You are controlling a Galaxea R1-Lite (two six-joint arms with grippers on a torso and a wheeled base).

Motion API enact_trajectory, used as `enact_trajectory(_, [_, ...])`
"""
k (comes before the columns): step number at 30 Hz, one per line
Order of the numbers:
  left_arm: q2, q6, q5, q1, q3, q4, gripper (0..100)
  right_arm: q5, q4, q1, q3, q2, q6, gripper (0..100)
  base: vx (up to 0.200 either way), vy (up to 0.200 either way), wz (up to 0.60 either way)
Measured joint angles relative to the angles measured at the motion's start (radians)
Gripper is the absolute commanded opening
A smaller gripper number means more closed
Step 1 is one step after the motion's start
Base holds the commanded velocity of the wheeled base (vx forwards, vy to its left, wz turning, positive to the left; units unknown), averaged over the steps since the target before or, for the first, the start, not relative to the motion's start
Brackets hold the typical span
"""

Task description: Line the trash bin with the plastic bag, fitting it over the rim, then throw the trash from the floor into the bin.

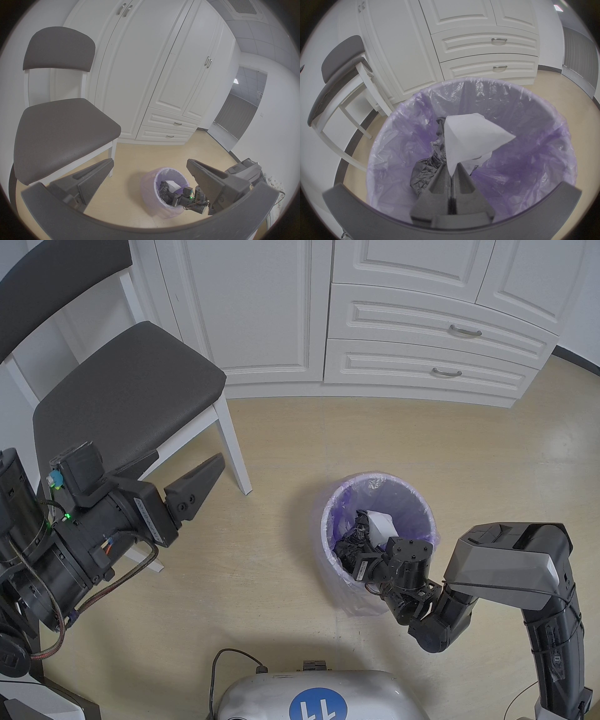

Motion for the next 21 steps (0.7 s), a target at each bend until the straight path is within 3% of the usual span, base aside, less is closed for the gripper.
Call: enact_trajectory(21, [0.002,0.0,0.0,-0.01,0.003,0.0,100,0.0,-0.009,0.011,-0.011,0.051,0.0,0,0.0,0.0,0.0])
